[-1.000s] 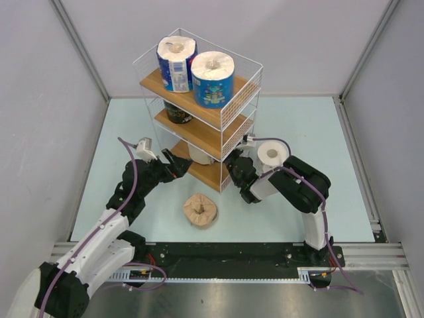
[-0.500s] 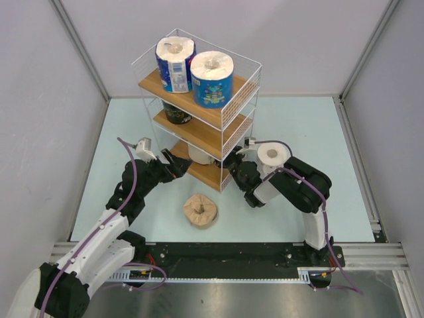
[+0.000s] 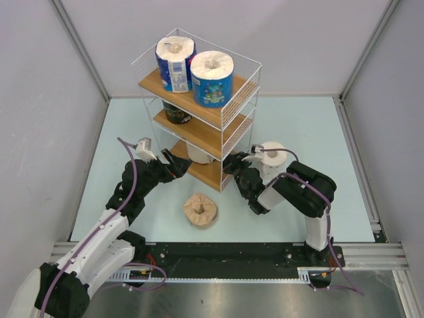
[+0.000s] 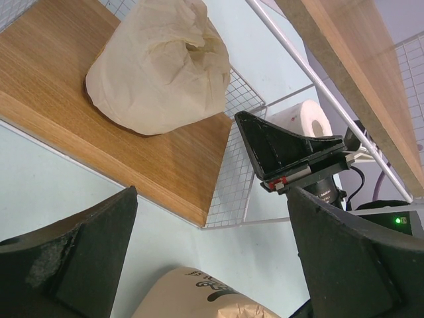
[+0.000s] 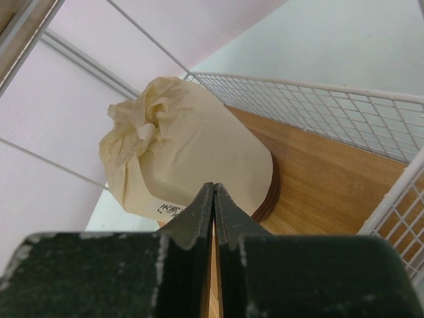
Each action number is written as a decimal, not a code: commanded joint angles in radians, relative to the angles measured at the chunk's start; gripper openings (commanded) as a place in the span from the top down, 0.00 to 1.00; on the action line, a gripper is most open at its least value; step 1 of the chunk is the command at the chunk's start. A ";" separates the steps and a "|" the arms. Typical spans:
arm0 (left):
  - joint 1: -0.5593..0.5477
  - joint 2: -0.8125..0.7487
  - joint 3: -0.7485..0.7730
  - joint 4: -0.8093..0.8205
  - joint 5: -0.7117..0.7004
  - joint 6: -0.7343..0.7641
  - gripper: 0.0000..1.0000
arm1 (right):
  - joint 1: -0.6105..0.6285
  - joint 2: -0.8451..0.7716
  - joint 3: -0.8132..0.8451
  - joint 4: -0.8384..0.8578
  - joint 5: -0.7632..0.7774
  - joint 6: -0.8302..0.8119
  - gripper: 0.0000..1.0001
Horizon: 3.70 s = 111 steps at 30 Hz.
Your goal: Place and organize the paper towels onto the shelf
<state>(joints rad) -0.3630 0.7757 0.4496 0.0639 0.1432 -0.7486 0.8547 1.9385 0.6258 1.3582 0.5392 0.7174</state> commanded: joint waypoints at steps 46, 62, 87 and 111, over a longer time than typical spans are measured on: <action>0.035 -0.036 0.006 -0.007 0.022 0.018 0.00 | 0.044 0.047 0.230 -0.120 -0.022 -0.145 0.95; 0.035 -0.023 0.009 -0.001 0.027 0.015 0.00 | 0.009 0.086 0.256 -0.142 -0.021 -0.141 0.94; 0.042 -0.023 0.009 -0.009 0.027 0.008 0.00 | 0.004 0.154 0.347 -0.189 -0.114 -0.115 0.94; 0.044 -0.033 0.006 -0.013 0.035 -0.006 0.00 | -0.032 0.119 0.331 -0.225 -0.191 0.163 0.94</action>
<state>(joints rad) -0.3264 0.7582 0.4492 0.0410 0.1616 -0.7513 0.8318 2.0911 0.9615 1.1454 0.3687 0.8108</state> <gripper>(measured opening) 0.996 0.058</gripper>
